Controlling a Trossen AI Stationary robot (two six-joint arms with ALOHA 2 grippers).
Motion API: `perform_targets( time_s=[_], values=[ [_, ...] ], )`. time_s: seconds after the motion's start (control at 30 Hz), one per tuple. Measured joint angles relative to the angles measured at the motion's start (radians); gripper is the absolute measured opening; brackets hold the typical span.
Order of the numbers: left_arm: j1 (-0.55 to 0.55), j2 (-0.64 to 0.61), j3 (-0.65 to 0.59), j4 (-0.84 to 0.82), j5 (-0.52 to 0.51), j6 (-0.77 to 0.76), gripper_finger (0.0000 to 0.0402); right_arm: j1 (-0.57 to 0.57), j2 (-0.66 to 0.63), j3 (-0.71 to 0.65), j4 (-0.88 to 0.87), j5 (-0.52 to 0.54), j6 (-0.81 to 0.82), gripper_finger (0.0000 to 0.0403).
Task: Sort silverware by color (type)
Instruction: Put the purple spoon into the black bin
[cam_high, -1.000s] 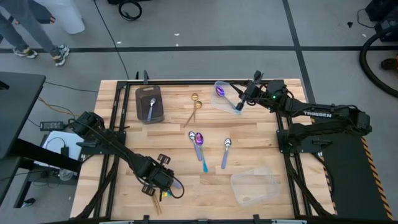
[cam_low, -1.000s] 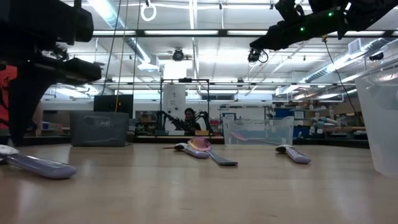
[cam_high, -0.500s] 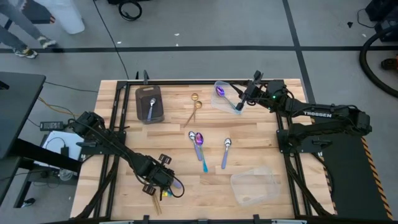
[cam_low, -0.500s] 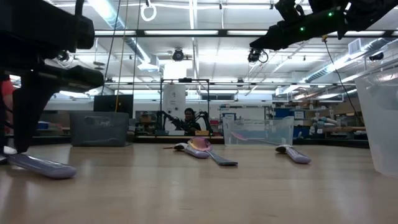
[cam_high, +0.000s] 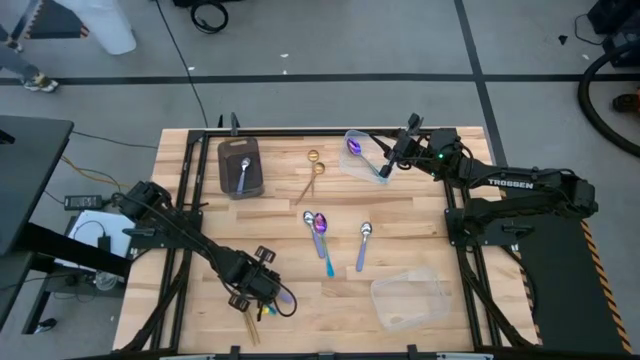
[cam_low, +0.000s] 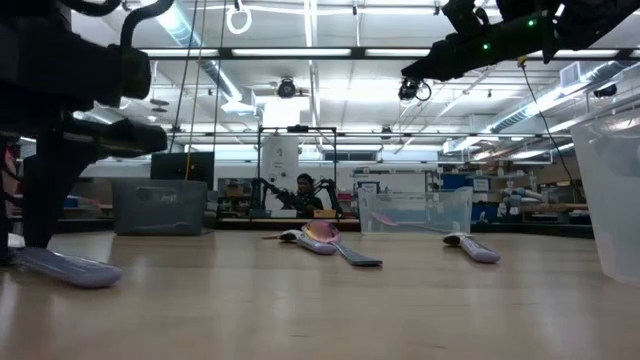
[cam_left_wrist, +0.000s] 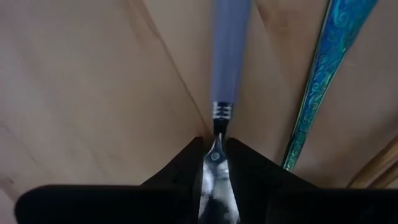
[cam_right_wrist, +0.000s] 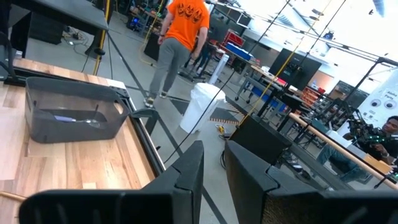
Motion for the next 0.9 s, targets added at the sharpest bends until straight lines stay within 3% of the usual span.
perform_targets(
  time_s=[0.3, 0.5, 0.8, 0.9],
  values=[
    [0.004, 0.012, 0.003, -0.007, 0.003, 0.039, 0.0061, 0.000, 0.000, 0.000, 0.000, 0.000, 0.000, 0.0077],
    [0.005, 0.013, 0.003, -0.028, 0.009, 0.266, 0.0023, 0.000, 0.000, 0.000, 0.000, -0.001, 0.000, 0.0077],
    [0.005, 0.015, 0.003, -0.068, -0.023, 0.704, 0.0038, 0.000, 0.000, 0.000, 0.000, -0.003, 0.000, 0.0077],
    [0.020, 0.015, 0.002, -0.074, -0.029, 0.740, 0.0037, 0.000, 0.000, 0.000, 0.000, -0.003, 0.000, 0.0077]
  ],
)
